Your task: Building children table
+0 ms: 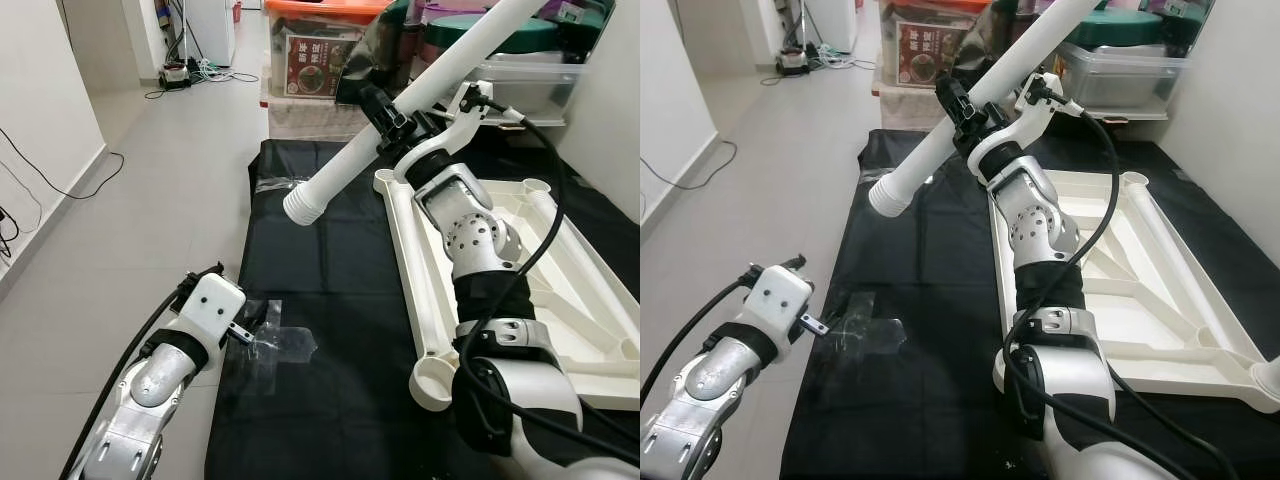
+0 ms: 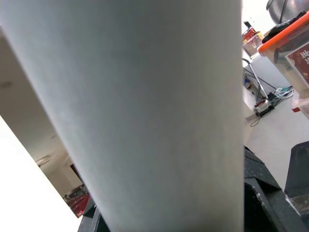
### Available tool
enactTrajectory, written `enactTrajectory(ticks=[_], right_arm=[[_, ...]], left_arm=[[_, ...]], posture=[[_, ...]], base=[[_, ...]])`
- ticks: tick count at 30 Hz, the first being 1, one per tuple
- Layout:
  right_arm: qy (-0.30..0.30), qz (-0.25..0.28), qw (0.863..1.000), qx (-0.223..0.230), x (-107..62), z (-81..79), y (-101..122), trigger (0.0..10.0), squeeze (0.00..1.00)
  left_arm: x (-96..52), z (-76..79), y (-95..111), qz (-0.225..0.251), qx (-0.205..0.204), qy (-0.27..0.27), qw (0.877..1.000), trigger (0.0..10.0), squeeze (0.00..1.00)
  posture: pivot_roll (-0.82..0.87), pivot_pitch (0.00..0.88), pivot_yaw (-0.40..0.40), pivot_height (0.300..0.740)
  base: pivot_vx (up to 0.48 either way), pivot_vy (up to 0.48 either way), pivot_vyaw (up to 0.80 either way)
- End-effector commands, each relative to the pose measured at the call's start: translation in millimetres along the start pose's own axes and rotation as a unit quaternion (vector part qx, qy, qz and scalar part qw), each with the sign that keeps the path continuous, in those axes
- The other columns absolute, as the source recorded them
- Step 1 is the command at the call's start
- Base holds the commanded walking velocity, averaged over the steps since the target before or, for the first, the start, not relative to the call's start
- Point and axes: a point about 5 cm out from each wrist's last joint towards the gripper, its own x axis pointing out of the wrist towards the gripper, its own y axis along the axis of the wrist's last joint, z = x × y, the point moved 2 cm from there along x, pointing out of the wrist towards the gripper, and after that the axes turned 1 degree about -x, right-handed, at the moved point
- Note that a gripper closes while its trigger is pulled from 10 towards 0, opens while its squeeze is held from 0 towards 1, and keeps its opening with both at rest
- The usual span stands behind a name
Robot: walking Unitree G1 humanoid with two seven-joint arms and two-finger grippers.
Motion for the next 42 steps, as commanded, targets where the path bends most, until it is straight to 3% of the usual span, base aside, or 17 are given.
enactTrajectory(ticks=[1, 8, 15, 19, 20, 21, 24, 27, 42], right_arm=[[0.009, -0.007, 1.0, 0.0, 0.7, -4.2, -3, 10.0, 0.0], [0.006, -0.038, 0.999, -0.036, 0.5, -7.2, -15, 10.0, 0.0], [0.027, -0.101, 0.991, -0.081, -2.6, -20.2, -37, 10.0, 0.0], [0.03, -0.102, 0.991, -0.082, -5.4, -22.2, -41, 10.0, 0.0], [0.047, -0.113, 0.989, -0.088, -18.4, -26.8, -53, 10.0, 0.0], [0.047, -0.113, 0.989, -0.088, -18.4, -26.8, -53, 10.0, 0.0], [0.077, -0.129, 0.987, -0.053, -29.4, -34.7, -64, 10.0, 0.0], [0.092, -0.124, 0.986, -0.057, -34.8, -36.9, -64, 10.0, 0.0], [0.164, -0.157, 0.971, -0.074, -53.0, -54.5, -75, 10.0, 0.0]], left_arm=[[-0.8, 1.1, -5, -0.003, -0.016, 0.004, 1.0, 10.0, 0.0], [-1.6, 0.4, -8, -0.002, -0.039, 0.004, 0.999, 10.0, 0.0], [-0.8, -0.6, -11, -0.002, -0.063, 0.01, 0.998, 10.0, 0.0], [-0.3, -0.8, -12, -0.004, -0.067, 0.012, 0.998, 10.0, 0.0], [0.5, -1.1, -12, 0.001, -0.081, 0.016, 0.997, 10.0, 0.0], [0.5, -1.1, -12, 0.001, -0.081, 0.016, 0.997, 10.0, 0.0], [0.6, -1.6, -12, 0.007, -0.099, 0.018, 0.995, 10.0, 0.0], [0.7, -3.1, -13, 0.009, -0.123, 0.019, 0.992, 10.0, 0.0], [-1.7, -3.5, -13, 0.022, -0.155, 0.023, 0.987, 10.0, 0.0]], posture=[[0.06, 0.0, -0.074, 0.74], [0.05, 0.0, -0.076, 0.74], [0.04, 0.0, -0.076, 0.74], [0.04, 0.0, -0.076, 0.74], [0.04, 0.0, -0.072, 0.74], [0.04, 0.0, -0.072, 0.74], [0.04, 0.0, -0.072, 0.74], [0.04, 0.0, -0.072, 0.74], [0.04, 0.0, -0.073, 0.74]], base=[[0.0, 0.0, 0.0], [0.0, 0.0, 0.0], [0.0, -0.399, 0.0], [0.0, -0.472, 0.0], [0.0, 0.0, 0.0], [0.0, 0.0, 0.0], [0.0, 0.0, -0.53], [0.0, 0.0, -0.64], [0.0, 0.0, 0.0]])
